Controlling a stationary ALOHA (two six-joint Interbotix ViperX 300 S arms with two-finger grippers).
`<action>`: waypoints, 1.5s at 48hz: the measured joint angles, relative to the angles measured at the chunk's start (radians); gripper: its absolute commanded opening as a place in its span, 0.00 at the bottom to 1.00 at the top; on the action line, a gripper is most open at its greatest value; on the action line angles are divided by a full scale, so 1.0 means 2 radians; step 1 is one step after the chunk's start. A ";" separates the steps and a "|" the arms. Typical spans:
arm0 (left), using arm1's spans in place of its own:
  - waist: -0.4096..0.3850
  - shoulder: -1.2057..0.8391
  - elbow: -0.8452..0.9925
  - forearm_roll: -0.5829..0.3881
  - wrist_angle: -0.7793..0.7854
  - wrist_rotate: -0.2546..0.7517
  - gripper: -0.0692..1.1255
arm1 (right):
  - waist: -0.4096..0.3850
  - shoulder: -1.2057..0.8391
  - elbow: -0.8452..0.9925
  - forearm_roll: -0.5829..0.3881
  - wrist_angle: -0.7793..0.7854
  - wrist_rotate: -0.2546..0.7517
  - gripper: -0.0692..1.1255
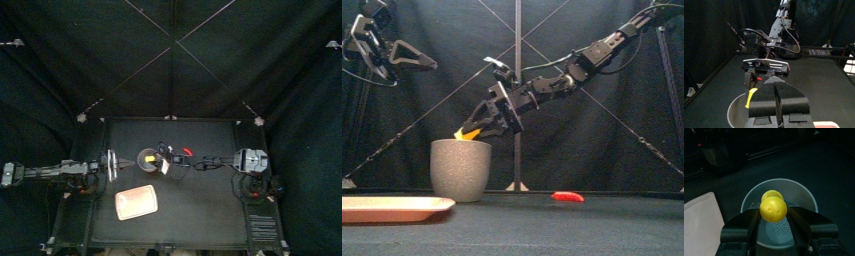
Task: Pick the yellow can then place it in the grey bowl
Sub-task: Drop yellow can in the grey bowl and return to neutral
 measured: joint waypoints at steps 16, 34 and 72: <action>0.004 0.000 0.000 0.008 -0.015 0.000 0.04 | -0.006 0.000 0.000 -0.008 0.000 0.001 0.89; 0.004 0.000 0.008 0.007 -0.015 -0.001 0.04 | -0.010 -0.026 0.031 0.001 -0.006 0.001 0.89; 0.004 -0.001 0.039 -0.005 -0.013 -0.004 0.04 | 0.051 -0.331 0.336 0.034 -0.126 0.000 0.89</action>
